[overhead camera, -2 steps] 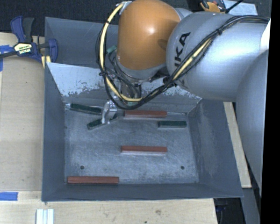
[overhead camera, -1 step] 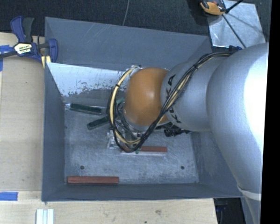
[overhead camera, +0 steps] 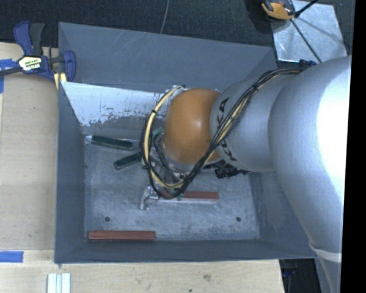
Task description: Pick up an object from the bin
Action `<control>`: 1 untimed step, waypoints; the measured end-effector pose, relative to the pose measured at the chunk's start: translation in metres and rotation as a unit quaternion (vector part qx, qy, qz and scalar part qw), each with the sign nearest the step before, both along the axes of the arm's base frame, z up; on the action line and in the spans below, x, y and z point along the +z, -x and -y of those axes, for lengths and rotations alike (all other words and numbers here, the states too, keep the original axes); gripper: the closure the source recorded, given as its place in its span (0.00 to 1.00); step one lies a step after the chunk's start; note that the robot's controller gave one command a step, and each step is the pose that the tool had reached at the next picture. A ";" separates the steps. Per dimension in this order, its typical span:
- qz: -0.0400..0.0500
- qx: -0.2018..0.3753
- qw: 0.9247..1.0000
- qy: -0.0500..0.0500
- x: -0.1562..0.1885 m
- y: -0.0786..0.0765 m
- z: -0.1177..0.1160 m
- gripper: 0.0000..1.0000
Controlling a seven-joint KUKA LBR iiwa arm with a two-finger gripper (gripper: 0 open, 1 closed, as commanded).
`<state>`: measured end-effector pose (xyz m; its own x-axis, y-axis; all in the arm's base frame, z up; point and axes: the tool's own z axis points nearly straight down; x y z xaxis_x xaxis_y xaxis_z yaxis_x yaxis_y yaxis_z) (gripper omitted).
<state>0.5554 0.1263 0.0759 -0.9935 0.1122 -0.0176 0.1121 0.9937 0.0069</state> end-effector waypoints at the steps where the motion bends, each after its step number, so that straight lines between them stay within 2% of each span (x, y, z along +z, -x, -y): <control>1: 0.000 0.000 1.000 0.000 0.000 0.000 0.000 0.00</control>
Offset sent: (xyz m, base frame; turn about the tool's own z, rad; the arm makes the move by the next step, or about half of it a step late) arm 0.0636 -0.0319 0.0505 -0.0780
